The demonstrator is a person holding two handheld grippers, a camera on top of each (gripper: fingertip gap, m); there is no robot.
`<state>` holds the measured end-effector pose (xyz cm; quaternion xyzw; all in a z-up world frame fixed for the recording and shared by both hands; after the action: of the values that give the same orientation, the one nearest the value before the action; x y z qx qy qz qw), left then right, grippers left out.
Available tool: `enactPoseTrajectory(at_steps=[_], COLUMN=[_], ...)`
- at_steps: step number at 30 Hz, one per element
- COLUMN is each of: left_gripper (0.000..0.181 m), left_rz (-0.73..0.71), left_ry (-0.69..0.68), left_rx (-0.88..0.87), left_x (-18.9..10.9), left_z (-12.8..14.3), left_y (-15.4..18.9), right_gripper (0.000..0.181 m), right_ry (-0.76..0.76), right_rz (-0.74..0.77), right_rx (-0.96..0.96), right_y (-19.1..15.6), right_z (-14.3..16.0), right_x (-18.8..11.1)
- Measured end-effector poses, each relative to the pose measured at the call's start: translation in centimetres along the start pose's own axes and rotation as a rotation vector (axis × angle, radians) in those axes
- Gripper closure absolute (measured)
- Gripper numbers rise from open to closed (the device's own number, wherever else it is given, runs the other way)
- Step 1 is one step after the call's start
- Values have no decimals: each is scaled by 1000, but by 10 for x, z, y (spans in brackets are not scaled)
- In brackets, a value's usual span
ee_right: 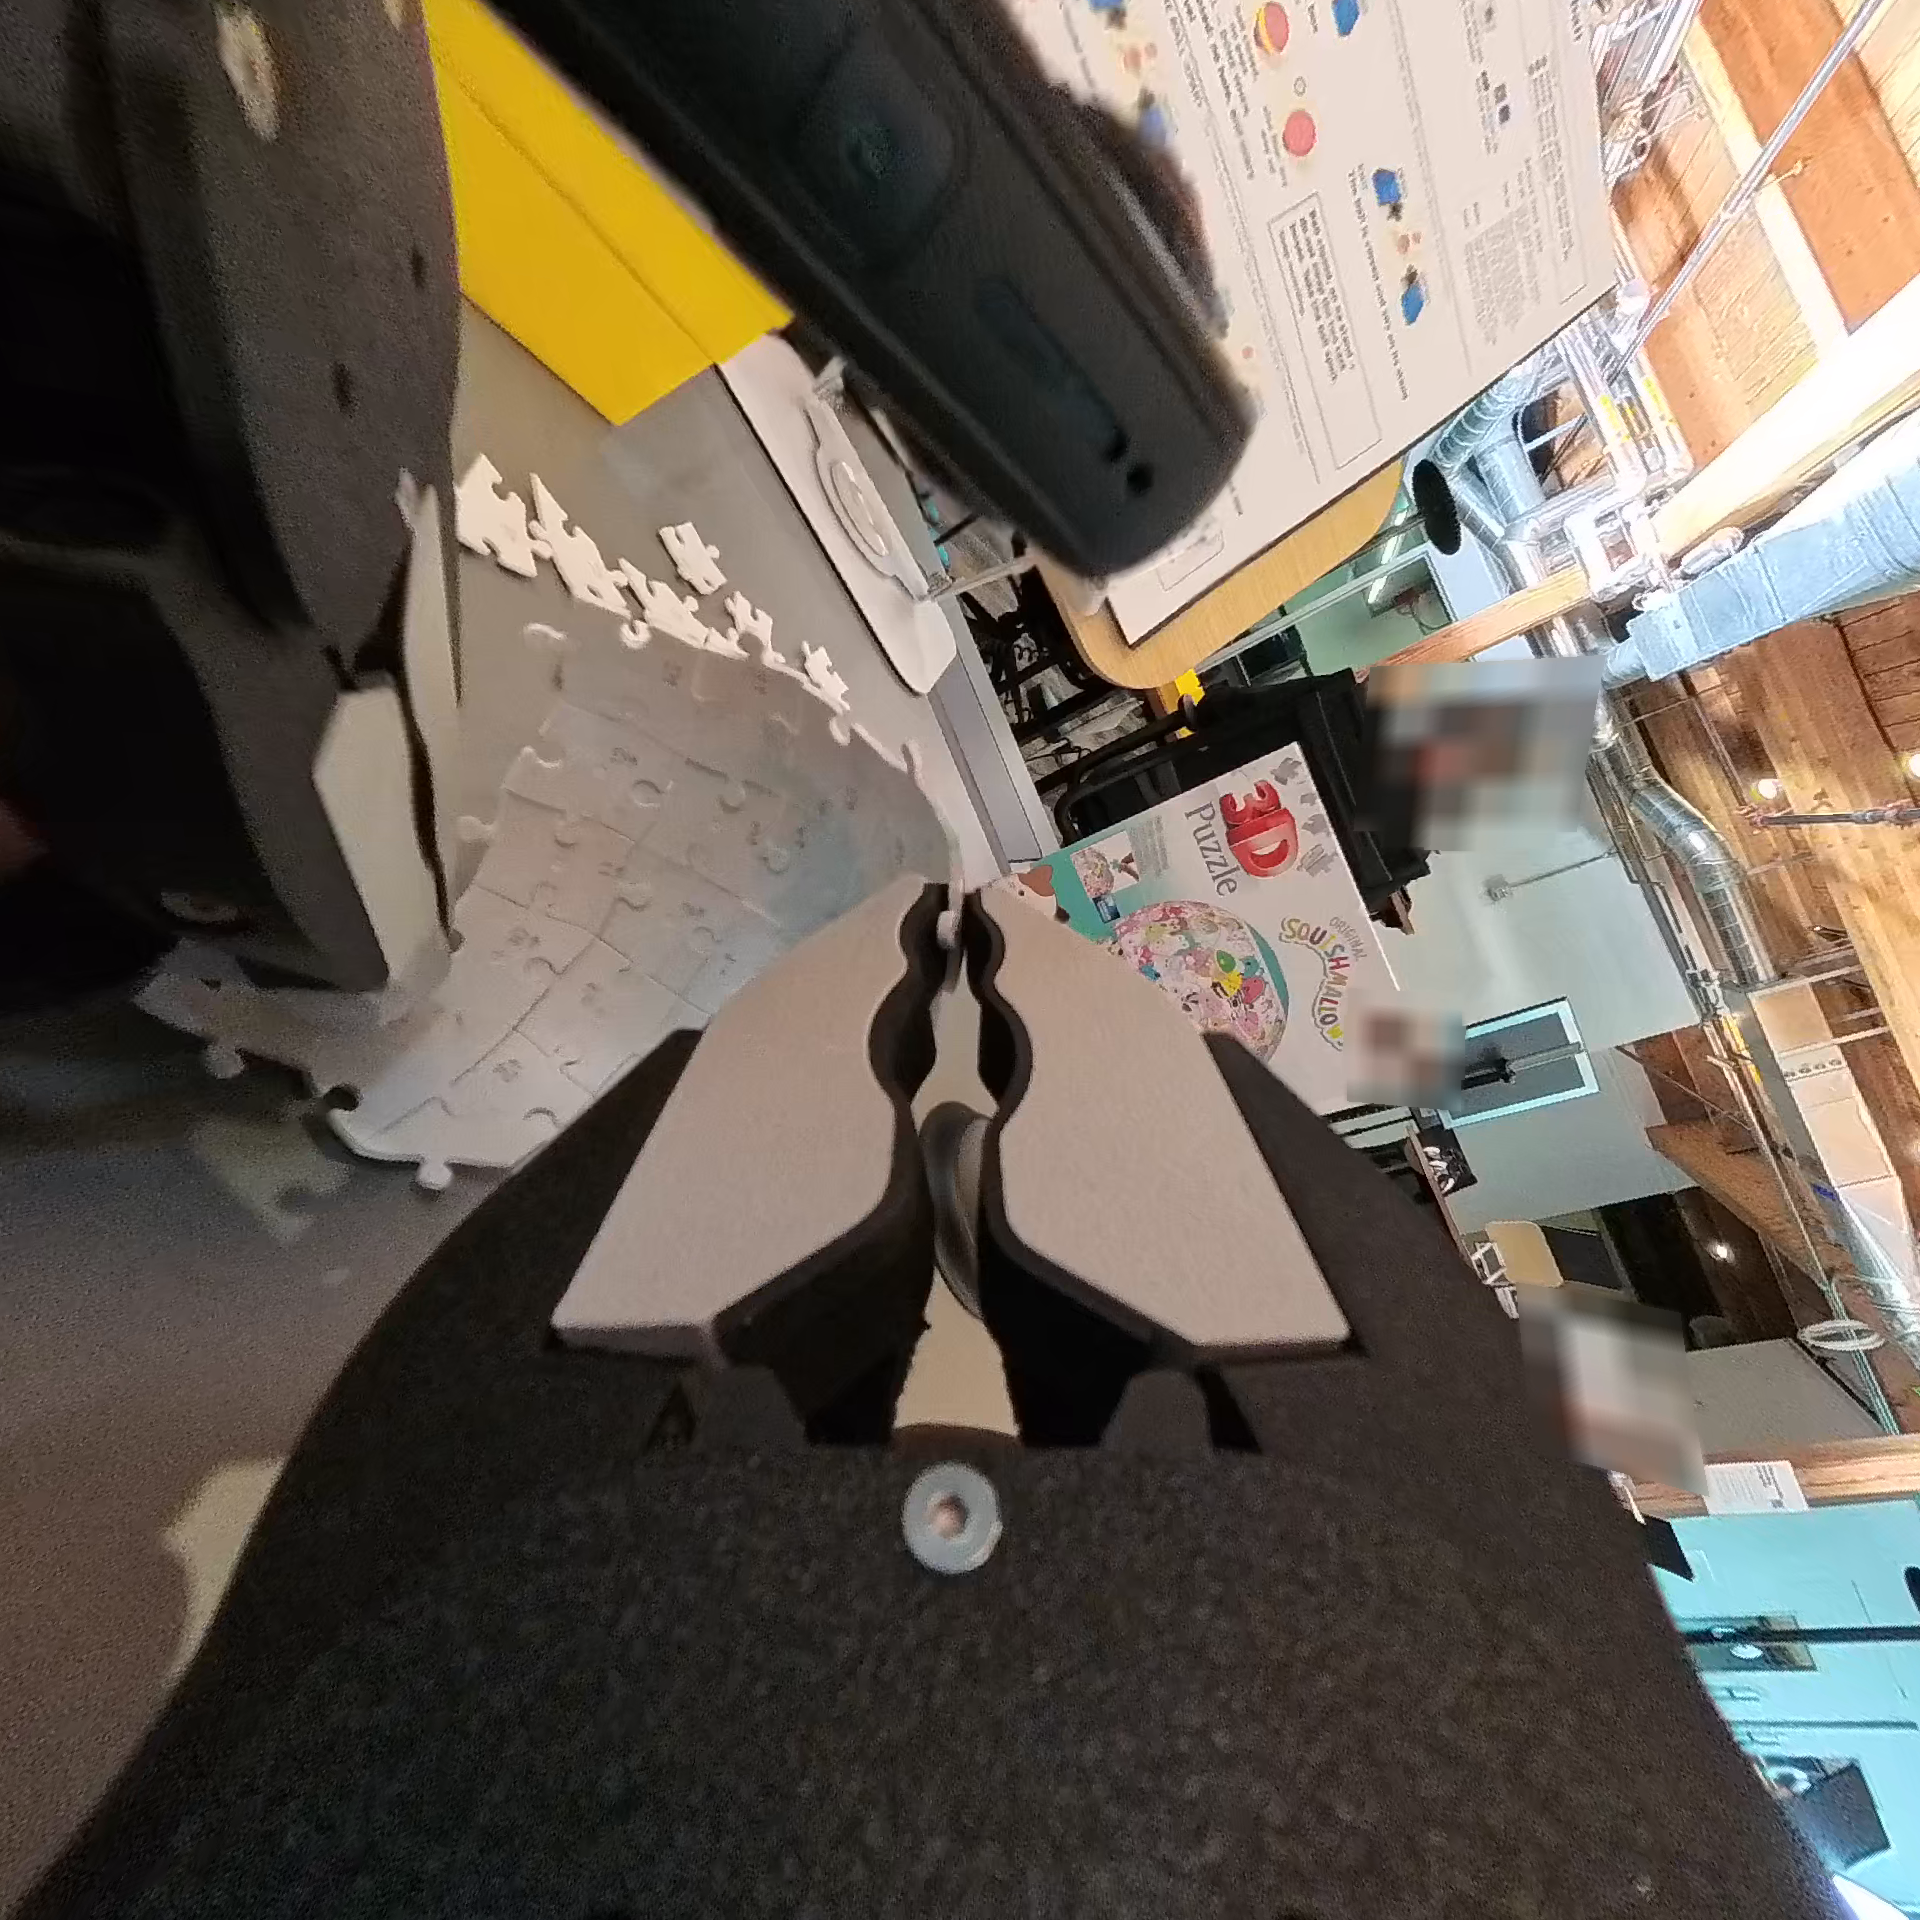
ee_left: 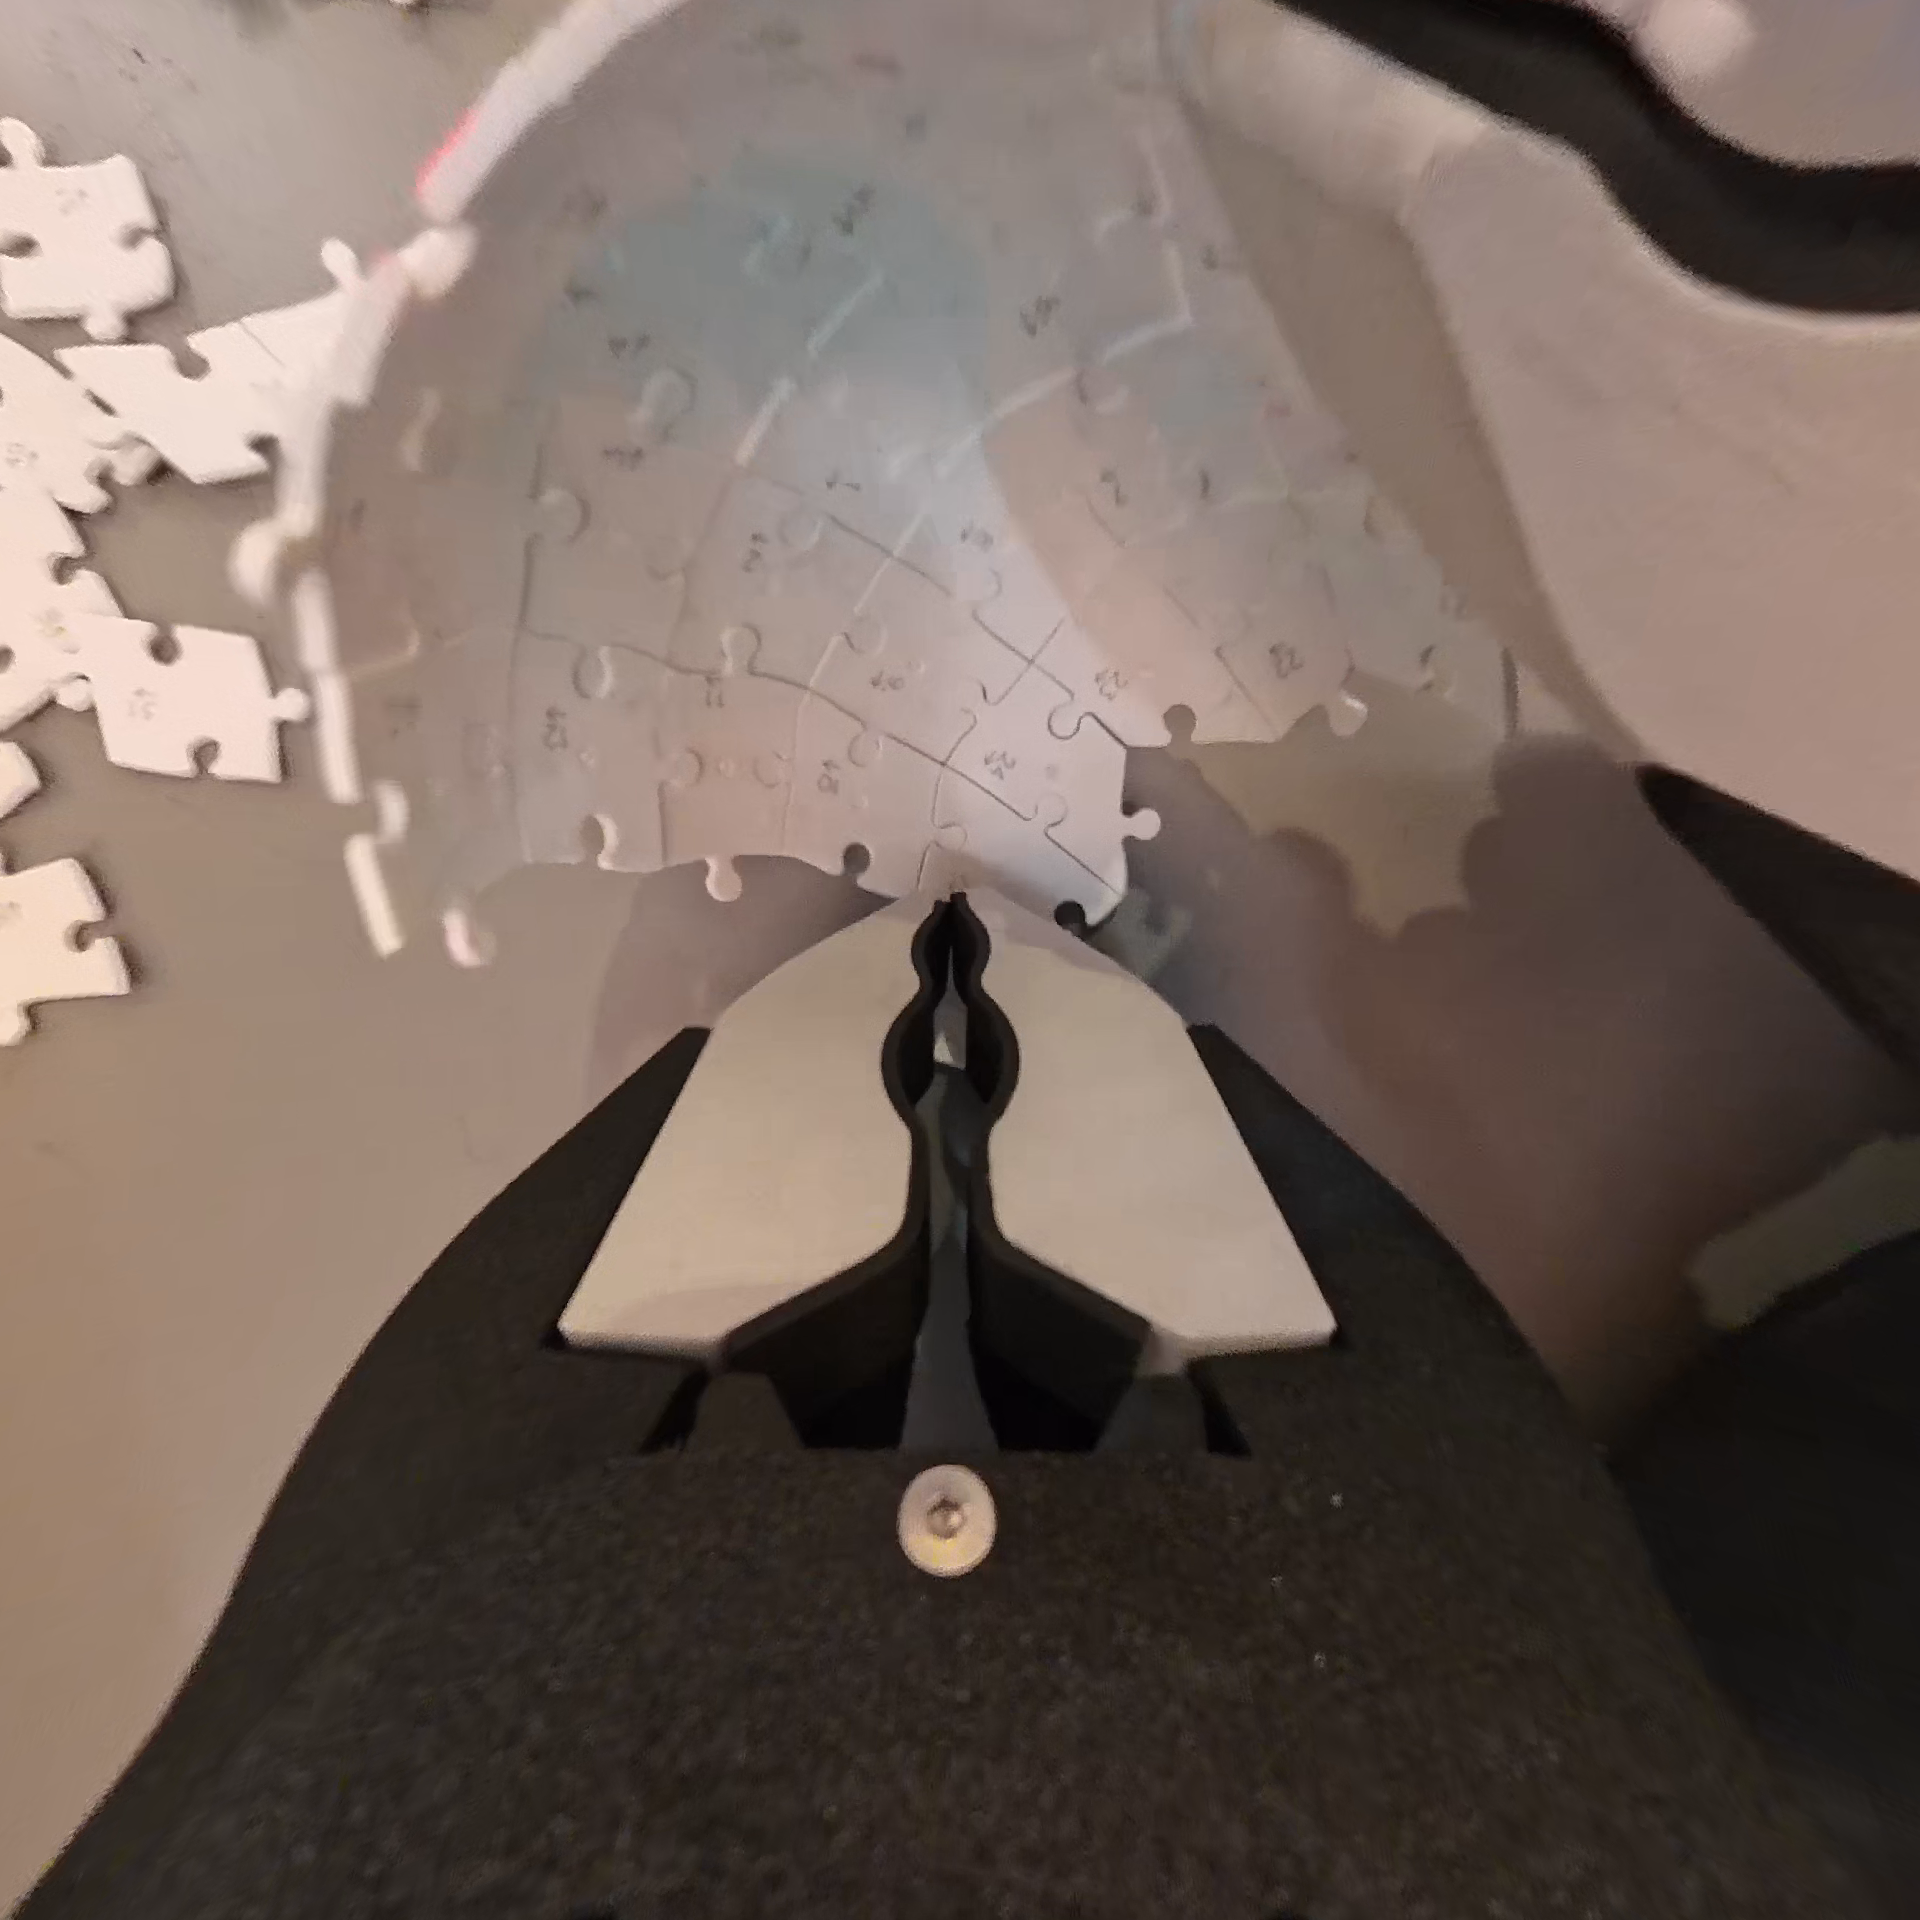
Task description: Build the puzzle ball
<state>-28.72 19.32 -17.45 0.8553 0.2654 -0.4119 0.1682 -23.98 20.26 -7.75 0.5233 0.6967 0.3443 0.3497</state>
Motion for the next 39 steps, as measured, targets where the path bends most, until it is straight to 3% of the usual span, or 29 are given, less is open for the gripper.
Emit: enactPoseTrajectory(at_steps=[7,24,39], left_gripper=[181,181,181], left_rz=[11,-9,-3], left_ry=[19,-26,-57], left_rx=[5,6,17], left_x=[-19,0,0], left_z=[5,5,4], left_y=[-4,6,6], right_gripper=[178,178,153], right_ry=[-7,46,-45], right_rz=[0,21,-53], right_rx=[-1,-20,124], right_y=[0,-2,6], right_z=[1,-6,8], right_x=[1,-6,-11])
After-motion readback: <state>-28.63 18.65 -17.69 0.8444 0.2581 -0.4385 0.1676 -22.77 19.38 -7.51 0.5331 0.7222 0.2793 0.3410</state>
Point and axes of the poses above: each gripper's, where its closed fingertips meet, x out along the fingers, z out of its underside, y = z × x across the jaws, the point moved 2 cm from there along -x, back along the fingers
